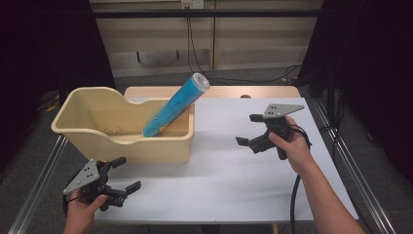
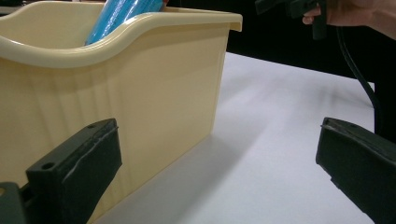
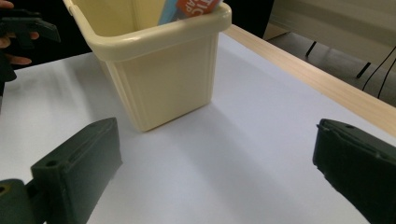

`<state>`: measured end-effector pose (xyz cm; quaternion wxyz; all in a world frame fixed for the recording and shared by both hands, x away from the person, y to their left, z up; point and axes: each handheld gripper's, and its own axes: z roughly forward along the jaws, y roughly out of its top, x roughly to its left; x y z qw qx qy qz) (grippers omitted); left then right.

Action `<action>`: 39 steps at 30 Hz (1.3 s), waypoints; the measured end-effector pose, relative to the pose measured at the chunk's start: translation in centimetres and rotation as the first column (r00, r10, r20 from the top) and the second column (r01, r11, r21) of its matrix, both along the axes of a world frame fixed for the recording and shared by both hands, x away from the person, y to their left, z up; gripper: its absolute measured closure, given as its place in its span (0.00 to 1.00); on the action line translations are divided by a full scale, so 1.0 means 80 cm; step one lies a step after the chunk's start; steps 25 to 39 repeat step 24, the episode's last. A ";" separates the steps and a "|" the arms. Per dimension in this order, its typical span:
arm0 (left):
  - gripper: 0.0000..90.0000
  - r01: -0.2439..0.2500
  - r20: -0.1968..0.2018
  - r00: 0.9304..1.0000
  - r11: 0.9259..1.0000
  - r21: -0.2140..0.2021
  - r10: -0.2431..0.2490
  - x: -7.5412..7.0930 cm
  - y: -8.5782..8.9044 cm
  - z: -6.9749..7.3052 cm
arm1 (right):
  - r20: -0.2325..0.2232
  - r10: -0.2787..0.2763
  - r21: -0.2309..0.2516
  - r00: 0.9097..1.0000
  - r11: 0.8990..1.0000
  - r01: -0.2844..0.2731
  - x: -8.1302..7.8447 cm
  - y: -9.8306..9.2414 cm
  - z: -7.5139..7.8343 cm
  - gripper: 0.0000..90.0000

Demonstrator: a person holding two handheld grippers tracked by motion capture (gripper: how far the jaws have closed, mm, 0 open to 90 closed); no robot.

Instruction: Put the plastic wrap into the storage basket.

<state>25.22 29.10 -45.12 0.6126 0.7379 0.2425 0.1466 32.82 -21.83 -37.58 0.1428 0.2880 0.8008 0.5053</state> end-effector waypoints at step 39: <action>0.00 -0.009 0.013 1.000 1.000 -0.015 0.009 0.002 -0.001 0.002 | 0.066 -0.136 0.119 0.989 0.985 0.127 -0.088 -0.062 -0.075 0.00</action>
